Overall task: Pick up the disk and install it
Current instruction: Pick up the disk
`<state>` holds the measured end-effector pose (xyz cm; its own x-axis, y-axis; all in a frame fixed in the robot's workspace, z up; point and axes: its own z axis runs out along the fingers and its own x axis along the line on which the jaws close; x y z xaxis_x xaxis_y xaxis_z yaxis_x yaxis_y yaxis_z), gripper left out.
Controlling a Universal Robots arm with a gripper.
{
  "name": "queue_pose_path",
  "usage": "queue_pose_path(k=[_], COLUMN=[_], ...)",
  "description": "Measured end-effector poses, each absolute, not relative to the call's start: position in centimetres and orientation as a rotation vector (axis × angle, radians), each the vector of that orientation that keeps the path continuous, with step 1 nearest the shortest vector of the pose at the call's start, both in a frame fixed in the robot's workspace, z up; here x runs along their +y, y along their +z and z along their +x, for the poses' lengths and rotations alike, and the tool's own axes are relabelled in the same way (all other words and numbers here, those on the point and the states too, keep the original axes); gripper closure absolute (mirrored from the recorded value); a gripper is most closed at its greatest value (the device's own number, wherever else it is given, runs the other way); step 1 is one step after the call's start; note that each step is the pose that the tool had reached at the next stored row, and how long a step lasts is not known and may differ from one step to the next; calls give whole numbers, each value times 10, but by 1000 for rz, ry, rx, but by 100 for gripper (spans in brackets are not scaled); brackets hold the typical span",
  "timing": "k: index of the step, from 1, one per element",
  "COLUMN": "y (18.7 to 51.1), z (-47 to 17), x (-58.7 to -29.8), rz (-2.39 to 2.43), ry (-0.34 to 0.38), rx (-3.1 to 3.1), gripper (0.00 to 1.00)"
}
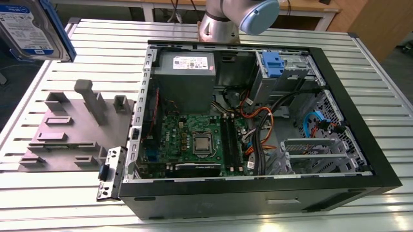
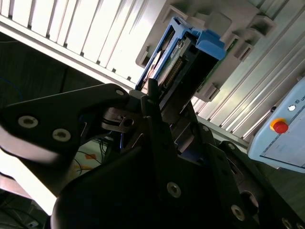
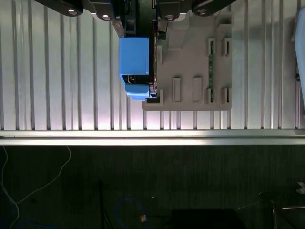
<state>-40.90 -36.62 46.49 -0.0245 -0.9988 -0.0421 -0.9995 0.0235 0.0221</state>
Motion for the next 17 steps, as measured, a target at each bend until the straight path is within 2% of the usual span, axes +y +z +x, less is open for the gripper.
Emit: queue_pose_path(k=[17], y=[472], z=[-409], x=[-366], rz=[-2184], ry=[71], rx=[2237], gripper=[65])
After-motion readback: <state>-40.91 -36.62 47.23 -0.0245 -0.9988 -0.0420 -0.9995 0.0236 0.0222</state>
